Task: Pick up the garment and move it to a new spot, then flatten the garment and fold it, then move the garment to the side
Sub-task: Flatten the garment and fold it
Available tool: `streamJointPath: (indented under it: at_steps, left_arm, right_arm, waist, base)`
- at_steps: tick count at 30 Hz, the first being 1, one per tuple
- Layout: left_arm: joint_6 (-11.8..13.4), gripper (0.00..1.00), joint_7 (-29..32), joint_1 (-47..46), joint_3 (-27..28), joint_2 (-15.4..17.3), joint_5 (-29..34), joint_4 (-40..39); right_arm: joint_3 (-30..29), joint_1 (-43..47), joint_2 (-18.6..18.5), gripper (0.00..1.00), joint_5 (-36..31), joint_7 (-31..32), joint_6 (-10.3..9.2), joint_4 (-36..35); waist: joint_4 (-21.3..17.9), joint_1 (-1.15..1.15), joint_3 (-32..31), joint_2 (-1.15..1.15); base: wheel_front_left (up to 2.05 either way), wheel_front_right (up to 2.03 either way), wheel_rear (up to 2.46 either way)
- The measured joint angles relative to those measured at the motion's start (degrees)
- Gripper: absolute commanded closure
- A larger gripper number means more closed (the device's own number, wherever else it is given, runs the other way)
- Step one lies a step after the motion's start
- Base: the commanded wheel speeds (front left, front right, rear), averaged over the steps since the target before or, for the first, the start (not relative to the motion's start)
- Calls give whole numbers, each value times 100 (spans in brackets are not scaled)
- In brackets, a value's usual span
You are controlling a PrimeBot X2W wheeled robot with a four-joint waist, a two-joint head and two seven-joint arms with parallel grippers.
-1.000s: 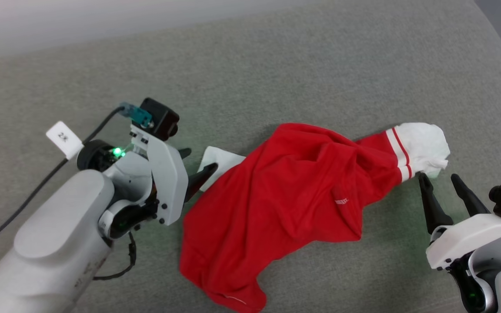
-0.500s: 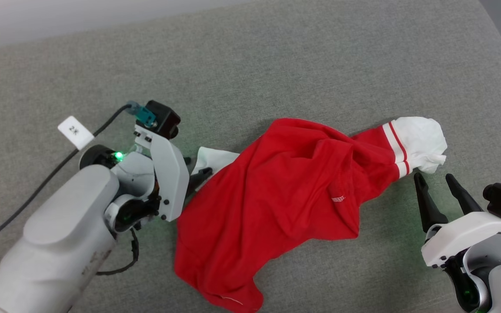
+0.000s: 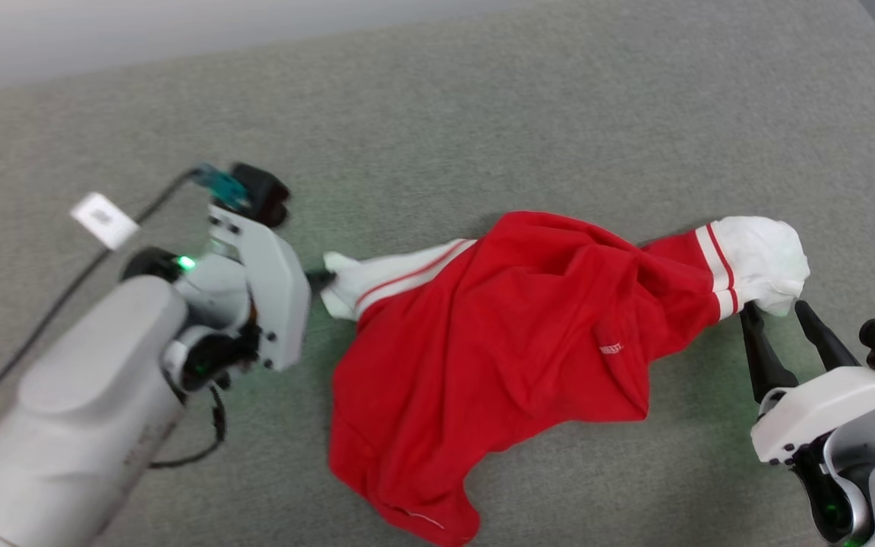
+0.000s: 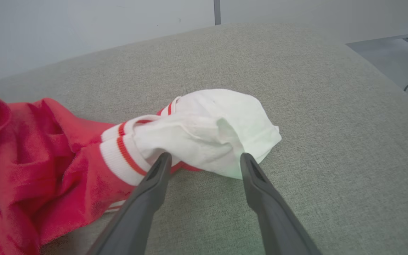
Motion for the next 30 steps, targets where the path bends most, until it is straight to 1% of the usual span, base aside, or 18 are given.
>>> streamJointPath:
  at_steps: [3, 10, 14, 19, 26, 30]
  left_arm:
    - [25, 100, -169, -79, 107, 130, 54, -24]
    - [175, 100, -456, -127, 364, 456, 59, -191]
    - [378, 100, -530, -71, 466, 667, 75, -361]
    - [687, 100, -477, 227, 539, 1031, 66, -597]
    - [1147, 100, -190, 884, 604, 1599, -122, -1072]
    - [1350, 100, -94, 1312, 613, 1739, -328, -1317]
  right_arm:
    - [-36, 64, -38, 0, -12, 43, 0, -12]
    - [-68, 218, -121, 0, -57, 194, 0, -89]
    - [-81, 309, -160, 0, -63, 290, 0, -153]
    - [-94, 447, -172, 0, -83, 422, 0, -219]
    - [-167, 608, -166, 0, -113, 554, 0, -356]
    - [-181, 689, -151, 0, -112, 613, 0, -381]
  waist:
    - [107, 0, -75, 0]
    - [400, 0, -329, 0]
    - [577, 0, -505, 0]
    - [778, 0, -749, 0]
    - [1018, 0, -1017, 0]
    - [1133, 0, -1091, 0]
  base:
    - [0, 0, 0]
    - [0, 0, 0]
    - [0, 0, 0]
    - [0, 0, 0]
    - [0, 0, 0]
    - [0, 0, 0]
